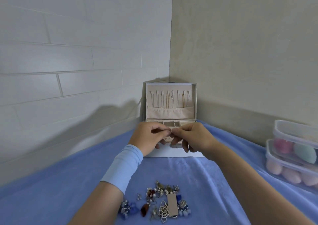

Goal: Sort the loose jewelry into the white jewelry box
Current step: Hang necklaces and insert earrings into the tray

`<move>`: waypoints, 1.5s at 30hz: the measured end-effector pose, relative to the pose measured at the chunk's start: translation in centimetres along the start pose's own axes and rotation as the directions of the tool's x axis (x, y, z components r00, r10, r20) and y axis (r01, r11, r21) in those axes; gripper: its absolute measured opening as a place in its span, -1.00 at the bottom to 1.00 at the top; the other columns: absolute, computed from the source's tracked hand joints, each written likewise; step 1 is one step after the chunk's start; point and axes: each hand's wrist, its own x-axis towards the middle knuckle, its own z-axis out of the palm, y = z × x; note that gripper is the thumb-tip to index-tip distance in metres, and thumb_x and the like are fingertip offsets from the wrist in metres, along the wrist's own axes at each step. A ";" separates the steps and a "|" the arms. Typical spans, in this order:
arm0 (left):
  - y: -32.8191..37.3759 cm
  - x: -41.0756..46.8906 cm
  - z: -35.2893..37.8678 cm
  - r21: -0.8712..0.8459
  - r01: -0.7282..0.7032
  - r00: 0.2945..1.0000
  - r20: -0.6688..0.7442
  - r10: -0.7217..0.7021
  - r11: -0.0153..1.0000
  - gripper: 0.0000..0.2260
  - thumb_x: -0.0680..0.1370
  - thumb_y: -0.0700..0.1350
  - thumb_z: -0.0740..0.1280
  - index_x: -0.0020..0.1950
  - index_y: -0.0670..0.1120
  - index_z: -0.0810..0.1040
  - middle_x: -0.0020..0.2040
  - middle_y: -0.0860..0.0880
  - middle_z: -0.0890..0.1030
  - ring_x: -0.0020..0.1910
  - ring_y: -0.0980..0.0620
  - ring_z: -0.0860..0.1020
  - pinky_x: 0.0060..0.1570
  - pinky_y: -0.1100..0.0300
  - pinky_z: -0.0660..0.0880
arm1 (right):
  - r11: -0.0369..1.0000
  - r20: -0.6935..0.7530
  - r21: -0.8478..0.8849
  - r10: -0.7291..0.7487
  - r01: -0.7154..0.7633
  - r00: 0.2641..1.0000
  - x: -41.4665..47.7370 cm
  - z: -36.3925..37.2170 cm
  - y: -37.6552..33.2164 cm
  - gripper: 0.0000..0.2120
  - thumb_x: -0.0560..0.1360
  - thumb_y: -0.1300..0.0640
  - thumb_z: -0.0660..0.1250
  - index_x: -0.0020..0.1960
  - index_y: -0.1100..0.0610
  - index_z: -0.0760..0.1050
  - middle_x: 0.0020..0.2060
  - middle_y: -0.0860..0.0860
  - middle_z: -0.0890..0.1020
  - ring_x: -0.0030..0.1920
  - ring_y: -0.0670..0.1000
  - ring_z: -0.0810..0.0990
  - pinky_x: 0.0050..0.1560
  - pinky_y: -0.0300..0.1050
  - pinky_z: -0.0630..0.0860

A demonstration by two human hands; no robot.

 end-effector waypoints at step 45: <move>-6.3 3.9 -4.8 0.494 0.087 0.996 -0.060 -0.066 0.865 -0.94 0.53 0.00 0.40 -0.05 0.16 0.66 -0.14 0.26 0.53 -0.08 0.19 0.48 -0.07 0.29 0.35 | 0.778 -0.054 -0.618 -0.184 0.112 0.981 8.7 5.7 0.5 -0.90 0.47 0.05 0.43 -0.13 -0.13 0.70 -0.17 -0.21 0.71 -0.14 -0.18 0.63 -0.05 -0.11 0.59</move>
